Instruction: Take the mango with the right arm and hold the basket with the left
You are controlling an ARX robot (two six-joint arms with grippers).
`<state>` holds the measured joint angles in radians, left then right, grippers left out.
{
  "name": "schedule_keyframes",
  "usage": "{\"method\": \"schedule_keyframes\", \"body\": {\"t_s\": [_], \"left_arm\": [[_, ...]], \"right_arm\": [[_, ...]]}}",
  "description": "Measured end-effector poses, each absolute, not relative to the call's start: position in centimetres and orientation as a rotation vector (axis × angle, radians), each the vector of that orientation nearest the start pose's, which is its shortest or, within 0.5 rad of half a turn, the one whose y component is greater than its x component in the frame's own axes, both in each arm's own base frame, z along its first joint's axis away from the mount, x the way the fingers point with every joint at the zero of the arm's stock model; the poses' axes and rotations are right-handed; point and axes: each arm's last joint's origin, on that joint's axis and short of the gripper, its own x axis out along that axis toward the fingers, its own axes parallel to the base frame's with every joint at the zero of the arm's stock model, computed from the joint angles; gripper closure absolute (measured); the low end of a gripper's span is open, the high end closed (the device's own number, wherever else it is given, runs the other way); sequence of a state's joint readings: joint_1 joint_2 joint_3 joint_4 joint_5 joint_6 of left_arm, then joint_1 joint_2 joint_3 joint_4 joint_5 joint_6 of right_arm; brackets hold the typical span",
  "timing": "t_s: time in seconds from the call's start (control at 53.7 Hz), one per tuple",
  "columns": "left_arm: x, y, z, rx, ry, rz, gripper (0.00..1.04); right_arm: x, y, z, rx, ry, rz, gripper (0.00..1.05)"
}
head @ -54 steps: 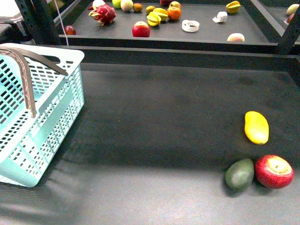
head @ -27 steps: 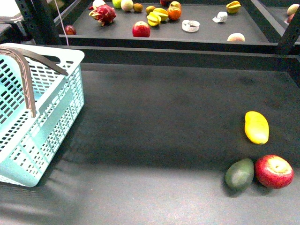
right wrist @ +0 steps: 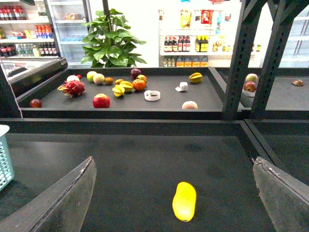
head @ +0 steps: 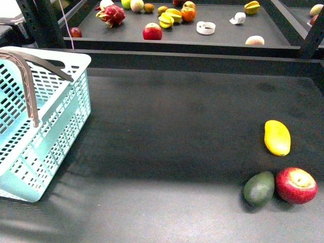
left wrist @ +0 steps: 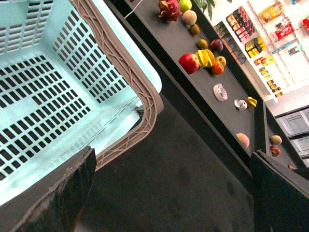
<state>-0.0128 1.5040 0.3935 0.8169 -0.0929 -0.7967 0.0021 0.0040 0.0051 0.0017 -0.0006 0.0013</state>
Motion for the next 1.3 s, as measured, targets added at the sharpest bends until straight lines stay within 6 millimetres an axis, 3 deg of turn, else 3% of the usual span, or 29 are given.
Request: {"method": "schedule_keyframes", "body": {"t_s": [0.261, 0.764, 1.006, 1.248, 1.304], "left_arm": [[31.5, 0.6, 12.4, -0.882, 0.266, 0.215, 0.06], [37.4, 3.3, 11.1, -0.931, 0.224, 0.267, 0.06], [39.1, 3.8, 11.2, -0.894, 0.229, 0.296, 0.06], [38.9, 4.5, 10.8, -0.873, 0.211, 0.404, 0.06], [38.7, 4.7, 10.6, -0.867, 0.215, 0.435, 0.13]], "right_arm": [[9.8, 0.0, 16.5, 0.001, -0.002, 0.003, 0.08], [9.8, 0.0, 16.5, 0.001, -0.002, 0.003, 0.08], [9.8, 0.0, 16.5, 0.002, -0.002, 0.003, 0.08], [9.8, 0.0, 16.5, 0.001, -0.002, 0.003, 0.08], [9.8, 0.0, 16.5, 0.002, -0.002, 0.003, 0.08]]}}
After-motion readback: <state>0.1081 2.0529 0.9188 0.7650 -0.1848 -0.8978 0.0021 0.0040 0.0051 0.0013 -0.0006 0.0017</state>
